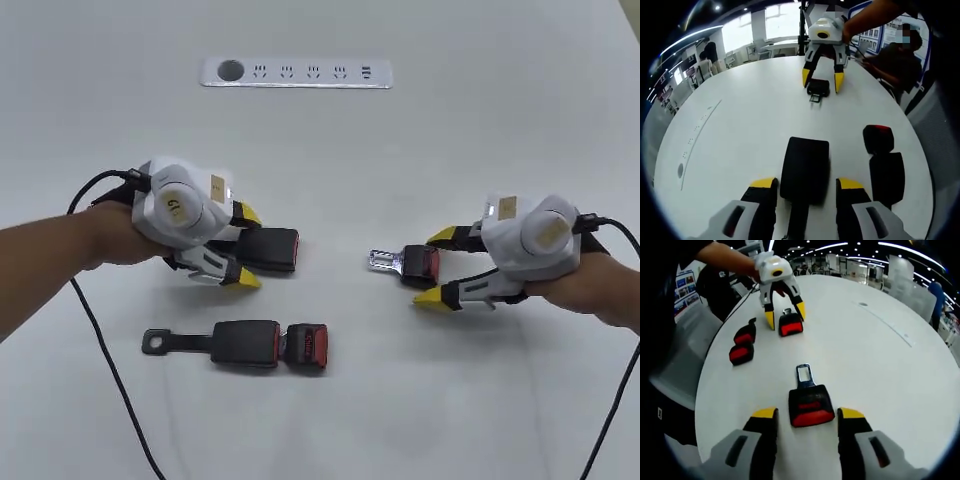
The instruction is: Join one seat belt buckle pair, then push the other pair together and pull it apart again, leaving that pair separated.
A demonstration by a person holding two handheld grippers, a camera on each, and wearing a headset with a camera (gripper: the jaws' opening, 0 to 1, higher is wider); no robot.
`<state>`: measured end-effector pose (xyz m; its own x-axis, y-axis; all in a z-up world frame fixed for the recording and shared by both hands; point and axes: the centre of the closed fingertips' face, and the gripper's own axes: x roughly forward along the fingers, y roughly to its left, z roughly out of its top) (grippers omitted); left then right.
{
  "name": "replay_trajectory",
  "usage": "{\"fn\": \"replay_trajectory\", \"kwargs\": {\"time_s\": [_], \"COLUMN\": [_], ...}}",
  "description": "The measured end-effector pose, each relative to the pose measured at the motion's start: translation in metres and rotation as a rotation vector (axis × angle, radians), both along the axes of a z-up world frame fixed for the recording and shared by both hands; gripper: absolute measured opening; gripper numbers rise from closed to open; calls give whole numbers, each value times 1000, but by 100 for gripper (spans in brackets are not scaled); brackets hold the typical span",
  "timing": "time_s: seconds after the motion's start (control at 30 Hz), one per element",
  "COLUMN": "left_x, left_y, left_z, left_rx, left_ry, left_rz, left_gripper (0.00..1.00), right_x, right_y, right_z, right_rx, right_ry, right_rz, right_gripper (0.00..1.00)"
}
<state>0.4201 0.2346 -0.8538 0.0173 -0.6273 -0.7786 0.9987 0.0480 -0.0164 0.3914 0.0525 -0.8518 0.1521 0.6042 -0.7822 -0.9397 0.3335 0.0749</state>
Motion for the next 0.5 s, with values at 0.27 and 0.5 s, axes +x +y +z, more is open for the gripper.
{"fn": "replay_trajectory", "kwargs": {"time_s": [0.27, 0.5], "left_x": [3, 4], "left_y": [0, -1], "left_z": [1, 1], "left_rx": [13, 6], "left_ry": [-5, -13], "left_rz": [-32, -25], "left_gripper": [36, 35], "right_x": [4, 7], "right_y": [-3, -5], "right_z": [-1, -2], "right_rx": [-8, -31], "right_ry": [-9, -39], "right_rz": [15, 78], "right_gripper": [44, 36]}}
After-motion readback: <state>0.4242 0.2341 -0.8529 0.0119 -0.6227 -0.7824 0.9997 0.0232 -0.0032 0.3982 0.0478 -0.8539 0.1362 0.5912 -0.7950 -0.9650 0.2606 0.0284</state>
